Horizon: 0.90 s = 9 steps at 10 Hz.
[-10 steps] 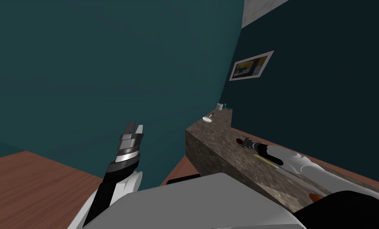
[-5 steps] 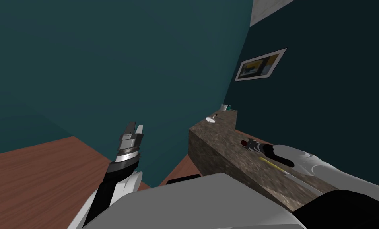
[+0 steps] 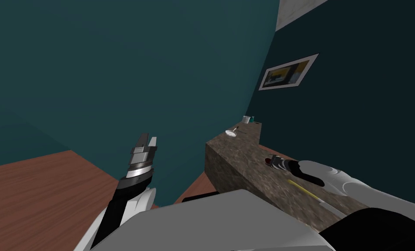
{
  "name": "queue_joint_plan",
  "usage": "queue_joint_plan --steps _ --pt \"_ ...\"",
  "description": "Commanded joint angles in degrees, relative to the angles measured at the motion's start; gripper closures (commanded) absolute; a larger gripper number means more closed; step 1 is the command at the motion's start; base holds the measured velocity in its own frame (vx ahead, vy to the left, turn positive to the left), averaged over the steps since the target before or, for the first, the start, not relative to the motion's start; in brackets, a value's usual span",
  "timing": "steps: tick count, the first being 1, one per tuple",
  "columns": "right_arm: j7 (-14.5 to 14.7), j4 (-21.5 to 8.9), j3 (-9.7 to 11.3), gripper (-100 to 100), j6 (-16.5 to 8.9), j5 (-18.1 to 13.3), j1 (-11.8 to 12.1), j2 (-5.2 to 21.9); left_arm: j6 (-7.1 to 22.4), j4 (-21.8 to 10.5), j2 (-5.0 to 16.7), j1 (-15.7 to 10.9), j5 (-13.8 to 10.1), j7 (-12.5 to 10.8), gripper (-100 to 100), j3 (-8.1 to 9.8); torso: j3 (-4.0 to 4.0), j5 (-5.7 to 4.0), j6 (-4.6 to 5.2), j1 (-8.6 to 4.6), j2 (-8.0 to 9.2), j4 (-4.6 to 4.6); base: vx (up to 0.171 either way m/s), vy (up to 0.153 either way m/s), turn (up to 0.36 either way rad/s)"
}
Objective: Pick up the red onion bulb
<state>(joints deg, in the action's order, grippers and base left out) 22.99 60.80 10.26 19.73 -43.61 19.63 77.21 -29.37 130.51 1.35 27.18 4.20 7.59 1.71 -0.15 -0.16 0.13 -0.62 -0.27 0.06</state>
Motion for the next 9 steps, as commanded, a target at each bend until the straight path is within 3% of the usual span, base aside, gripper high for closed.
queue_joint_plan --steps 1,2,3,4,5,7,8,9 --pt "-0.30 -0.27 0.61 -100 0.53 -0.14 0.75 -0.72 0.00 0.00 0.00 0.00 0.00 0.00 0 0.00 0.00 0.00 0.00 0.00 0.00 0.00 0.108 -0.161 0.028" --pt "-0.35 0.07 0.39 -100 -0.04 -0.11 0.59 -0.56 0.00 0.00 0.00 0.00 0.00 0.00 0 0.00 -0.02 -0.02 0.01 -0.09 -0.03 0.01 0.045 -0.075 0.014" --pt "-0.31 0.01 0.41 0 0.04 -0.12 0.63 -0.63 0.00 0.00 -0.01 0.00 0.00 0.00 0 0.00 0.06 0.02 0.00 0.18 0.12 -0.02 0.008 -0.014 0.003" --pt "-1.04 -2.42 0.77 -100 -0.43 1.49 1.14 -0.99 0.00 0.00 -0.01 -0.01 0.00 0.00 0 -0.01 0.14 0.09 0.01 0.41 0.26 -0.05 -0.103 -0.037 0.332" --pt "-1.04 -2.42 0.77 -100 -0.43 1.49 1.14 -0.99 0.00 0.00 -0.01 -0.04 0.00 0.00 0 -0.02 0.32 0.09 -0.08 0.40 0.59 -0.12 -0.122 -0.052 0.351" --pt "-2.49 -7.24 1.51 -100 -1.35 4.72 2.16 -1.72 0.01 -0.01 -0.01 -0.04 0.00 0.00 0 -0.02 0.51 0.11 -0.05 0.46 0.91 -0.20 -0.222 -0.033 0.436" --pt "-2.49 -7.28 1.51 -100 -1.35 4.72 2.16 -1.72 0.01 -0.01 -0.01 -0.05 0.00 0.00 0 -0.02 0.70 0.11 -0.01 0.39 1.24 -0.27 -0.216 -0.062 0.365" --pt "-3.22 -9.26 1.88 -100 -1.81 6.33 2.68 -2.09 0.01 -0.01 -0.01 -0.04 0.00 0.00 0 -0.01 0.69 0.08 0.01 0.30 1.17 -0.28 -0.170 -0.061 0.409"
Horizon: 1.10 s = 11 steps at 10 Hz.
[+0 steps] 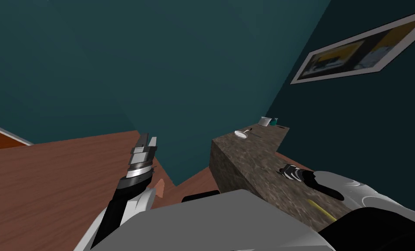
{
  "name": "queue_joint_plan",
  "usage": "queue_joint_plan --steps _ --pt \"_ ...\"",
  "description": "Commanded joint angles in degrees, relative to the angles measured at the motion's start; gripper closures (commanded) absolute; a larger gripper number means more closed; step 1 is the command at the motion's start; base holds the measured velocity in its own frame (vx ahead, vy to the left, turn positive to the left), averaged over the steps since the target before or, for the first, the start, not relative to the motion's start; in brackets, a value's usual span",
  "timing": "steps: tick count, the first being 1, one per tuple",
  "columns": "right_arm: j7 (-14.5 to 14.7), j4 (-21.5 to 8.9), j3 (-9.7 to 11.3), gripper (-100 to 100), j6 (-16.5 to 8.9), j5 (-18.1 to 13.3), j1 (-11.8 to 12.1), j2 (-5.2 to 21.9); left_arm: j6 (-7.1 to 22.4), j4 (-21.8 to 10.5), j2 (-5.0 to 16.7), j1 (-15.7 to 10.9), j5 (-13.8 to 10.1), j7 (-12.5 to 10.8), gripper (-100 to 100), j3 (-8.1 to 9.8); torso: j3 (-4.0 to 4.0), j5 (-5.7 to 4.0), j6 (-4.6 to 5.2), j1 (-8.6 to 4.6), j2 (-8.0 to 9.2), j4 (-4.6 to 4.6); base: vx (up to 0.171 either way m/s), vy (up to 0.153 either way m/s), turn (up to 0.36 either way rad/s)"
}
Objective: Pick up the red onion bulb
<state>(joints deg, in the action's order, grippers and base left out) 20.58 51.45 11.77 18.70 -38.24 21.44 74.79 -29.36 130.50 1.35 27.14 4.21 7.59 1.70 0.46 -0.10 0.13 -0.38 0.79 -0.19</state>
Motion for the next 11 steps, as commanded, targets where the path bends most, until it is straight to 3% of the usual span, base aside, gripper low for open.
queue_joint_plan --steps 1,2,3,7,8,11 --pt "-0.81 -0.36 0.38 -100 -0.78 0.95 0.87 0.34 0.00 0.00 0.00 0.00 0.00 0.00 0 0.00 0.00 0.00 0.00 0.00 0.00 0.00 -0.120 -0.031 0.354" --pt "-1.54 -2.80 0.75 -100 -1.24 2.57 1.39 -0.03 0.00 0.00 0.00 0.01 0.00 0.00 0 0.00 -0.11 0.02 0.00 0.06 -0.20 0.04 -0.159 -0.006 0.409" --pt "-1.54 -2.80 0.75 -100 -1.24 2.57 1.39 -0.03 0.00 0.00 0.00 0.00 0.00 0.00 0 0.00 -0.09 0.03 -0.01 0.13 -0.14 0.04 -0.134 0.001 0.270" --pt "-3.00 -7.66 1.49 -100 -2.16 5.79 2.41 -0.76 0.00 0.00 0.00 0.01 0.00 0.00 0 0.00 -0.11 0.03 0.02 0.14 -0.19 0.05 -0.144 0.011 0.332" --pt "-3.72 -10.10 1.86 -100 -2.62 7.40 2.93 -1.12 0.00 0.00 0.00 0.02 0.00 0.00 0 0.00 -0.12 0.05 0.03 0.17 -0.23 0.04 -0.160 0.035 0.439" --pt "-4.45 -12.53 2.22 -100 -3.08 9.01 3.44 -1.49 0.00 0.00 0.00 0.01 0.00 0.00 0 0.00 -0.08 0.05 0.01 0.20 -0.14 0.03 -0.150 0.032 0.314"
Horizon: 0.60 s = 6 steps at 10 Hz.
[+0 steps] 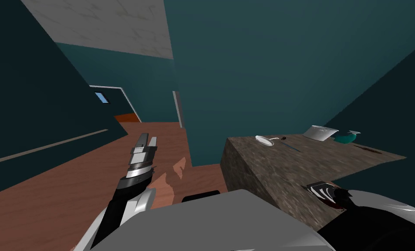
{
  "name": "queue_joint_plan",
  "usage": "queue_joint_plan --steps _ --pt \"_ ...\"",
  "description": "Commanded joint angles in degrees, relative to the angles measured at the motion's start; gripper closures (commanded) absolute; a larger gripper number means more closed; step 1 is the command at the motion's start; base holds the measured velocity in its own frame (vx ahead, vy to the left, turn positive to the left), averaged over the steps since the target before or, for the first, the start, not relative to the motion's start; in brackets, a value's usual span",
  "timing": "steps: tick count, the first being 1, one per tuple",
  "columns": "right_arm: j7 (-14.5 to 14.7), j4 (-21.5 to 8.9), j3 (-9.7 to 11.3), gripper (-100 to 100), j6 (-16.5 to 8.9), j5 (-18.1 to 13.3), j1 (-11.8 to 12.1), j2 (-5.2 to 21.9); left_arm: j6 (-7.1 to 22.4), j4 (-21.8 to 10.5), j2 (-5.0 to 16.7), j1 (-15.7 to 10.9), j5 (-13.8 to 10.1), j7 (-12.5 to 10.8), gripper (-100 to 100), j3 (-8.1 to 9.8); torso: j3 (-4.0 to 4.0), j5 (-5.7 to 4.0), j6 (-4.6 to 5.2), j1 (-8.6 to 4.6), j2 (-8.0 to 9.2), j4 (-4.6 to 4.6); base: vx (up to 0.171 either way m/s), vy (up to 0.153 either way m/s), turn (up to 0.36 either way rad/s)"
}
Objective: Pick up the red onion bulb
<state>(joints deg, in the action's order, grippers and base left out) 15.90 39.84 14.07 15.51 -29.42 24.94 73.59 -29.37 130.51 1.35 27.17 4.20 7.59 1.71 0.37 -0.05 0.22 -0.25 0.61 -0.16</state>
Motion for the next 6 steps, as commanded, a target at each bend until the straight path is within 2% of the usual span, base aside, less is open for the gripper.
queue_joint_plan --steps 1,2,3,4,6 --pt "-0.50 -2.86 0.29 -100 -0.35 1.80 0.46 -0.66 0.00 0.00 0.00 0.00 0.00 0.00 0 0.00 0.00 0.00 0.00 0.00 0.00 0.00 -0.159 0.012 0.359" --pt "-0.50 -3.35 0.29 -100 -0.35 1.80 0.46 -0.66 0.00 0.00 0.00 -0.01 0.00 0.00 0 0.00 0.02 -0.04 -0.04 -0.08 0.05 0.00 -0.137 0.025 0.299" --pt "0.63 -3.81 -0.04 -100 0.25 1.35 -0.21 -1.31 0.00 0.00 0.00 0.00 0.00 0.00 0 0.00 0.00 -0.01 -0.01 -0.07 -0.01 0.00 -0.049 0.011 0.042" --pt "0.36 -3.73 0.04 100 0.09 1.42 -0.15 -1.21 0.00 0.00 0.00 0.02 0.00 0.00 0 0.01 -0.13 -0.04 0.05 -0.13 -0.24 0.05 -0.010 0.003 -0.009" --pt "0.39 -3.68 0.06 100 0.19 1.41 -0.17 -1.30 0.00 0.00 0.01 0.02 0.00 0.00 0 0.01 -0.26 0.03 0.07 -0.19 -0.46 0.11 -0.003 0.001 0.001"
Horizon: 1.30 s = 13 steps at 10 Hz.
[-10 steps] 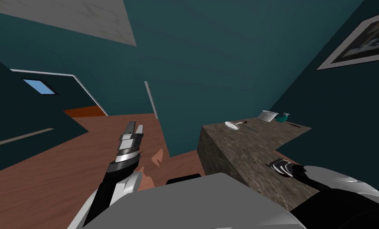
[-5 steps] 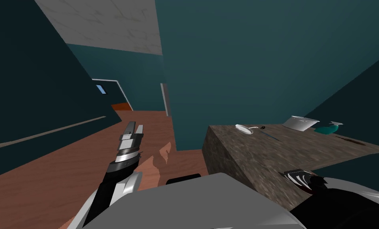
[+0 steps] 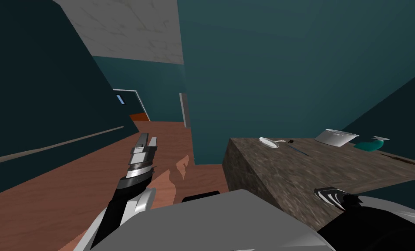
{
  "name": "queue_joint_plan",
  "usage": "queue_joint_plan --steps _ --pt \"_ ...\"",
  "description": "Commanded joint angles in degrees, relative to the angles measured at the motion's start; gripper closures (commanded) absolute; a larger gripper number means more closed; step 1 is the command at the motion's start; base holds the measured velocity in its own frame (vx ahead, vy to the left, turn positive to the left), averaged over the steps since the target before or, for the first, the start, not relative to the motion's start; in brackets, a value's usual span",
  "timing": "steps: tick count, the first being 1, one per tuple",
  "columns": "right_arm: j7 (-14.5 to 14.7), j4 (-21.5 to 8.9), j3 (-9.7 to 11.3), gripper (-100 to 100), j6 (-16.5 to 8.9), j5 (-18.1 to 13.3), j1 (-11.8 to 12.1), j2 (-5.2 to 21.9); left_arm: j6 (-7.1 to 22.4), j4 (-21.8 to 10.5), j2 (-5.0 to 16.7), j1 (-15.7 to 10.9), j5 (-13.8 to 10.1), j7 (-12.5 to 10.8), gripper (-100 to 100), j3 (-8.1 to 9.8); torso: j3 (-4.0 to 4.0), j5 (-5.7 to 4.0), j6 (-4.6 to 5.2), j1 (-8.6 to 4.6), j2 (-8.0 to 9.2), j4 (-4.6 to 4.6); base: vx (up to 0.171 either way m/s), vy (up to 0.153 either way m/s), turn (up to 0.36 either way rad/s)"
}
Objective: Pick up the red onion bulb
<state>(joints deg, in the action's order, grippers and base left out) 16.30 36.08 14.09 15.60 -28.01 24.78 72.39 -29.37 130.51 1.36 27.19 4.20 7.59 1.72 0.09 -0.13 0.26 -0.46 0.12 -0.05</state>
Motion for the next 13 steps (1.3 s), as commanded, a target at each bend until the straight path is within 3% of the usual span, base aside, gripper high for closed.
queue_joint_plan --steps 1,2,3,4,7,9,10,11,12,13 --pt "0.00 0.00 0.00 100 0.00 0.00 0.00 0.00 0.00 0.00 0.00 0.00 0.00 0.00 0 0.00 0.00 0.00 0.00 0.00 0.00 0.00 0.000 0.000 0.000" --pt "0.01 0.00 0.01 100 0.01 0.00 0.01 -0.02 0.00 0.00 0.00 0.00 0.00 0.00 0 0.00 -0.01 0.01 -0.01 0.00 -0.02 0.00 0.000 0.000 0.000" --pt "0.01 0.00 0.02 0 0.01 -0.01 0.01 -0.02 0.00 0.00 0.00 0.00 0.00 0.00 0 0.00 -0.02 0.02 -0.01 0.00 -0.03 0.00 0.000 0.000 0.000" --pt "-0.17 2.84 -0.09 100 0.02 -1.22 0.10 0.90 0.00 0.00 0.00 0.00 0.00 0.00 0 0.00 -0.02 0.02 -0.01 0.01 -0.04 0.00 0.124 -0.033 -0.343" --pt "0.56 5.28 -0.46 100 0.48 -2.83 -0.41 1.27 0.00 0.00 0.01 0.03 0.00 0.00 0 0.02 -0.33 0.04 0.09 -0.14 -0.59 0.12 0.159 -0.041 -0.362" --pt "2.01 9.64 -1.20 100 1.40 -6.06 -1.44 2.00 -0.01 0.00 0.01 0.04 0.00 0.00 0 0.02 -0.37 -0.02 0.09 -0.21 -0.65 0.14 0.204 -0.027 -0.447" --pt "2.01 10.14 -1.20 100 1.40 -6.06 -1.44 2.00 0.00 0.00 0.01 0.03 0.00 0.00 0 0.01 -0.45 0.01 -0.05 -0.05 -0.80 0.16 0.186 0.017 -0.319" --pt "2.74 12.57 -1.57 100 1.86 -7.67 -1.96 2.36 0.00 0.01 0.01 0.02 0.00 0.00 0 0.01 -0.44 0.02 -0.06 0.01 -0.75 0.16 0.171 0.000 -0.425" --pt "2.74 12.57 -1.57 100 1.86 -7.67 -1.96 2.36 -0.01 0.01 0.01 0.03 0.00 0.00 0 0.01 -0.40 0.04 0.01 -0.04 -0.69 0.15 0.148 -0.013 -0.320" --pt "3.47 14.90 -1.94 100 2.32 -9.28 -2.47 2.73 0.00 0.00 0.01 0.02 0.00 0.00 0 0.01 -0.34 0.03 0.00 -0.12 -0.57 0.13 0.164 -0.010 -0.399"
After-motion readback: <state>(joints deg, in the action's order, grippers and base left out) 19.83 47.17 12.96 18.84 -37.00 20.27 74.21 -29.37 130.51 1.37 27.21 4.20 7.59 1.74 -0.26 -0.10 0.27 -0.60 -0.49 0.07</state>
